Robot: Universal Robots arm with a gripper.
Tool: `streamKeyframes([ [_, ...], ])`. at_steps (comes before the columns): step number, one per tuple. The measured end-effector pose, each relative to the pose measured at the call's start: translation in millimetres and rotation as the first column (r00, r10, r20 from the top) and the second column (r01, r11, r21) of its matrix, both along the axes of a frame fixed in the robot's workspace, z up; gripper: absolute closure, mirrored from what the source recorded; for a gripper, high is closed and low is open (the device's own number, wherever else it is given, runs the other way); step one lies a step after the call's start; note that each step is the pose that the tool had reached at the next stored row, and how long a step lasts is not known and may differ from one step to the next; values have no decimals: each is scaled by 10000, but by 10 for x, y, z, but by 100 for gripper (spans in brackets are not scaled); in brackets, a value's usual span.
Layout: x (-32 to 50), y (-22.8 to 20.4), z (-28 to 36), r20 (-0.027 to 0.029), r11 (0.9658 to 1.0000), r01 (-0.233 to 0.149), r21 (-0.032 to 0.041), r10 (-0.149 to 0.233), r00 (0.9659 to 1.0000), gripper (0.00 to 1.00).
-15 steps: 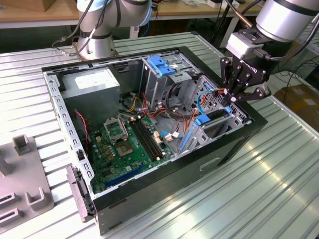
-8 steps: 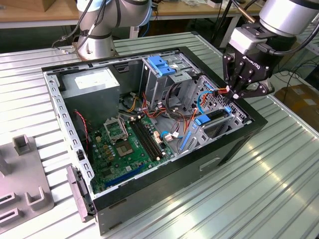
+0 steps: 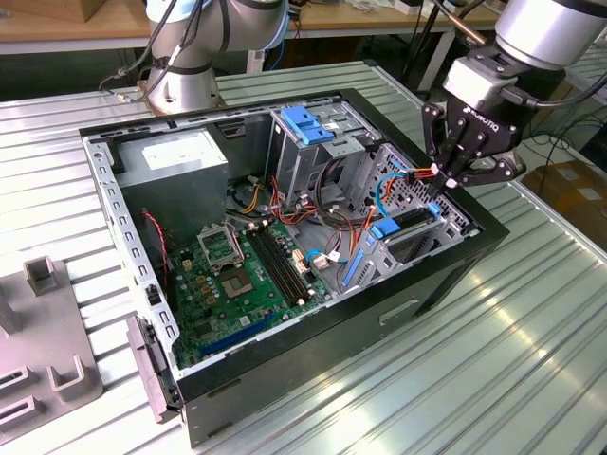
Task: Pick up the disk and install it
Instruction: 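Insert the first disk wire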
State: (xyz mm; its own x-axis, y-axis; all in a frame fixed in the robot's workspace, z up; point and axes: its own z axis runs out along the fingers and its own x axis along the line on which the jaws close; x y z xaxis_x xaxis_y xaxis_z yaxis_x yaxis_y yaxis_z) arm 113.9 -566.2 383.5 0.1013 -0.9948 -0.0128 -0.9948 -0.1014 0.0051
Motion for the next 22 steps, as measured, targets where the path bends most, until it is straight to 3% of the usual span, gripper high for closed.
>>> streamKeyframes([
  [3, 6, 0, -1, 0, 9985, -543, 1, 543, 9985, 90],
  [6, 9, 0, -1, 0, 9943, -1069, 0, 1069, 9943, 90],
  [10, 13, 0, -3, 0, 9840, -1783, 0, 1783, 9840, 90],
  [13, 20, 0, -5, 1, 9723, -2338, 1, 2338, 9723, 90],
  [18, 77, 7, -6, 2, 9630, -2696, 1, 2696, 9630, 90],
  [22, 157, 23, -7, 2, 9535, -3013, 0, 3013, 9535, 90],
])
